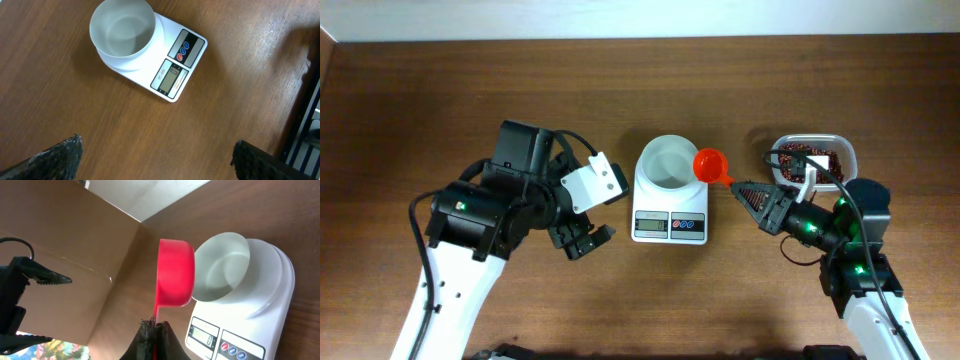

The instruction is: Scoop and weigh 50g on scale

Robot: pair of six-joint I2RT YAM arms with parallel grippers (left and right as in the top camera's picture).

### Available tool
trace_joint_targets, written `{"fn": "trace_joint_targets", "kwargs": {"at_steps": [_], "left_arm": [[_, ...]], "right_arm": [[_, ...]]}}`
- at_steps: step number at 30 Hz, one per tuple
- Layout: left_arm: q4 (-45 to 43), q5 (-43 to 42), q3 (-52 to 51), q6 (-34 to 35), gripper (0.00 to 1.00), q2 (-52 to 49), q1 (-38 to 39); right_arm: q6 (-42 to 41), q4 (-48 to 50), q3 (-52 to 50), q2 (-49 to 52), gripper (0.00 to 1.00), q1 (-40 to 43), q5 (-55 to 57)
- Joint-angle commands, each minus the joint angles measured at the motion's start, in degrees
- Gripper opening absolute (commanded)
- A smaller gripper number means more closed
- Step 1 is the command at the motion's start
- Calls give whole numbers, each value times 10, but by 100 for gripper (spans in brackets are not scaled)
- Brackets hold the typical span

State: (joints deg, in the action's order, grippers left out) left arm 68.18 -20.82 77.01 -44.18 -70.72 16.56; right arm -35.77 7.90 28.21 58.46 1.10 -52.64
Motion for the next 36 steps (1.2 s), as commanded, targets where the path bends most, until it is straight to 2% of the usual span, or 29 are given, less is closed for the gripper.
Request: {"fn": "trace_joint_targets", "kwargs": {"at_steps": [1,24,29,32,36], "left_arm": [[2,-8,9,-11,99,2,-3],[2,-8,9,-11,99,2,-3],[2,-8,9,-11,99,2,-3],[2,-8,9,-11,99,2,-3],[2,-8,9,-11,99,2,-3]], "right_arm": [[11,-18,10,2,4,5,-12],[12,-30,10,1,4,5,-54],[119,-35,10,1,4,5,-10],[129,-28,10,1,4,5,54],[160,-7,34,-7,4,5,58]]}}
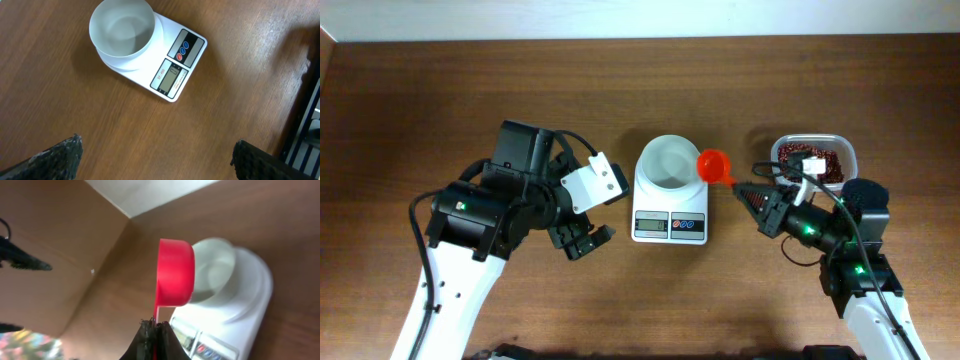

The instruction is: Scoop and weigh 50g on scale

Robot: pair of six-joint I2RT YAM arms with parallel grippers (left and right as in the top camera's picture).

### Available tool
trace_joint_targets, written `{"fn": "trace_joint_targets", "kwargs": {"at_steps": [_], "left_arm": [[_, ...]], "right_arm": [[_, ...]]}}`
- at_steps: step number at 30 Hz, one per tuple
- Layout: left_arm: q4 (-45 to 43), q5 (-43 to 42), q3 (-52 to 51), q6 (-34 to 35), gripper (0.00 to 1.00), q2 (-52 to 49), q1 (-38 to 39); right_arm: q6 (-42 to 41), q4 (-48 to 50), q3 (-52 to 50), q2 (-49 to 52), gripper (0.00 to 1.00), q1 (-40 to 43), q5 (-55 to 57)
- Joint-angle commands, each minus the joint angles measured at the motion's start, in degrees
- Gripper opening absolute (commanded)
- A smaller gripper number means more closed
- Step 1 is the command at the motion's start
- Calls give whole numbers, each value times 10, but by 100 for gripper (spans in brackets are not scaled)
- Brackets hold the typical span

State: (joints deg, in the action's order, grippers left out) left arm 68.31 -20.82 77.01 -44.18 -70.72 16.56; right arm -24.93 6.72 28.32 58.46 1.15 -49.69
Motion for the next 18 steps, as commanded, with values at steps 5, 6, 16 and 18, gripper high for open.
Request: {"fn": "trace_joint_targets", "kwargs": {"at_steps": [5,6,16,18], "left_arm": [[1,-8,9,-11,99,2,-3],[1,-8,9,-11,98,2,-3],[1,-8,9,-11,99,2,-3],[1,-8,9,-11,99,2,-3]], "right_arm": [[125,-136,136,-9,4,5,101],[152,-194,170,-9,4,5,137],[231,-506,402,35,4,5,478],[233,-509,404,51,4,5,508]]}}
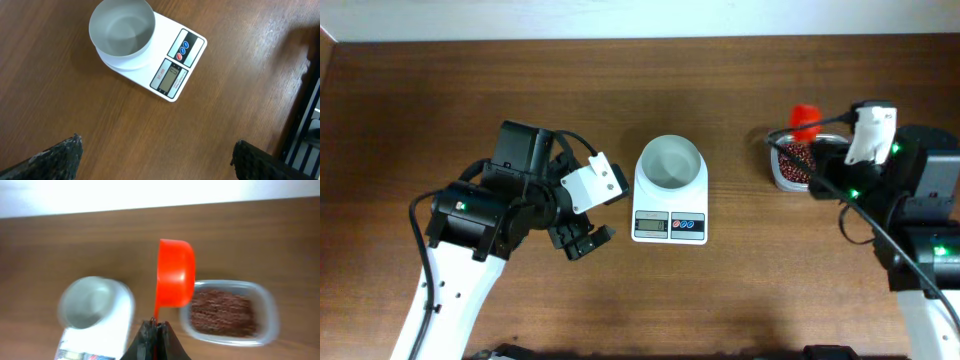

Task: Scoop and weigh 50g on scale
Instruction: 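Dip the red scoop into the red beans with the right gripper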

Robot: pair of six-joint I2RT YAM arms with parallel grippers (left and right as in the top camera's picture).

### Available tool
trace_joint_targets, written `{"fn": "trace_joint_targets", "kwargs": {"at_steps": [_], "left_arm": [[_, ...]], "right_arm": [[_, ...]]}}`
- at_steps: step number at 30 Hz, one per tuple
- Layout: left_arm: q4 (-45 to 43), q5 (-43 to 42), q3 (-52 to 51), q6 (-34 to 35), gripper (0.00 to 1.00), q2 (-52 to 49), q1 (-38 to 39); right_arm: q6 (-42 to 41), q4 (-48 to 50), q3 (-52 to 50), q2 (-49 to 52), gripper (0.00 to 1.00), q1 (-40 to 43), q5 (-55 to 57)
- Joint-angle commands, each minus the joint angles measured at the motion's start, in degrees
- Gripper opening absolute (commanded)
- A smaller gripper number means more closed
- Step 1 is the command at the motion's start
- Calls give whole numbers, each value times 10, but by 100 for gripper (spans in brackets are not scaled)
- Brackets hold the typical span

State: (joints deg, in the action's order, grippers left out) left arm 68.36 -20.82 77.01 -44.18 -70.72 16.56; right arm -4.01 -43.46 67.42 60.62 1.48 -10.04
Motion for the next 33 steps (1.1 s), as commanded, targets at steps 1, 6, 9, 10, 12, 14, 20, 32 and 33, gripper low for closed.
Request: {"fn": "trace_joint_targets", "kwargs": {"at_steps": [1,6,9,10,12,14,20,32,33], "left_arm": [[1,-8,9,-11,99,2,-3],[1,-8,9,-11,99,2,-3],[1,-8,9,-11,99,2,-3],[1,-8,9,-11,99,2,-3],[1,-8,9,-11,99,2,-3],[1,-8,9,-11,99,2,-3],[1,-8,9,-11,99,2,-3],[1,-8,9,-11,99,2,-3],[1,-8,9,-11,99,2,-3]], "right_arm": [[28,-8,13,47,4,2,137],[28,-21,13,147,4,2,195],[28,-24,13,218,4,1,229],[28,-25,13,237,4,1,230],[27,-28,13,266,4,1,229],[28,-28,13,283,4,1,230],[27,-28,13,301,4,1,232],[16,-33,13,301,4,1,223],[16,-35,13,301,4,1,221]]}}
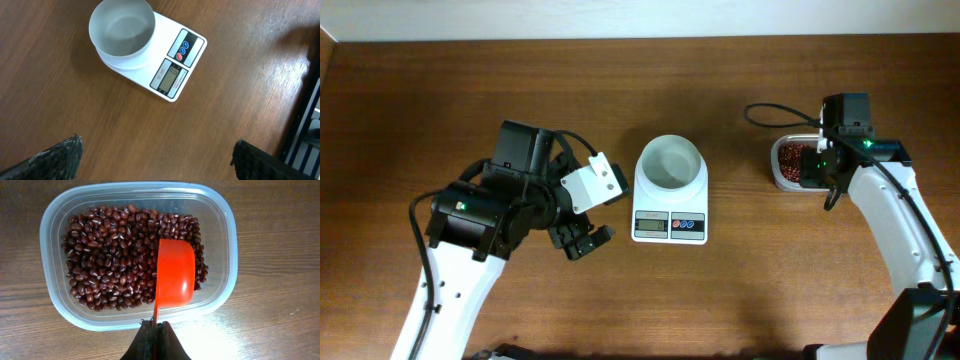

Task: Scoop and weigh 50g on scale
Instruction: 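Dip the red scoop into the red beans with the right gripper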

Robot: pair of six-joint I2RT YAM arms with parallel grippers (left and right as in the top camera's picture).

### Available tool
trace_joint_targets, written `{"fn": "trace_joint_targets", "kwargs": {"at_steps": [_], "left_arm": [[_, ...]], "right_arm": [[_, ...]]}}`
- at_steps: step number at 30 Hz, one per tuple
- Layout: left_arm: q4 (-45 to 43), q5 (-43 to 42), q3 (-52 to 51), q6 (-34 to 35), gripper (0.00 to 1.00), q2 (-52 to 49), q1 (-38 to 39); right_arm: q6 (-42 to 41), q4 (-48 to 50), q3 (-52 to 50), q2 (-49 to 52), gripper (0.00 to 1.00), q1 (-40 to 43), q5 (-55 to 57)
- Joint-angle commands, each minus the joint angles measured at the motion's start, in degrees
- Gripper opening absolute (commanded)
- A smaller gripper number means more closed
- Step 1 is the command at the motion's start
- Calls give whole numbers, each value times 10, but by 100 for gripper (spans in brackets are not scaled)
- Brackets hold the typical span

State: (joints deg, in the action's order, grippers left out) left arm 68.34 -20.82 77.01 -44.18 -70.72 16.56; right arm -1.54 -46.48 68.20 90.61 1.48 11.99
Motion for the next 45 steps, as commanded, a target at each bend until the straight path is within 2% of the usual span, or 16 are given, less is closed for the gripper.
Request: {"fn": "trace_joint_targets", "kwargs": {"at_steps": [1,45], "left_arm": [[1,-8,9,-11,99,2,-3],[1,-8,9,-11,99,2,-3]], "right_arm": [[-9,-7,5,2,4,1,0],[-18,0,-9,43,4,1,-16]]}}
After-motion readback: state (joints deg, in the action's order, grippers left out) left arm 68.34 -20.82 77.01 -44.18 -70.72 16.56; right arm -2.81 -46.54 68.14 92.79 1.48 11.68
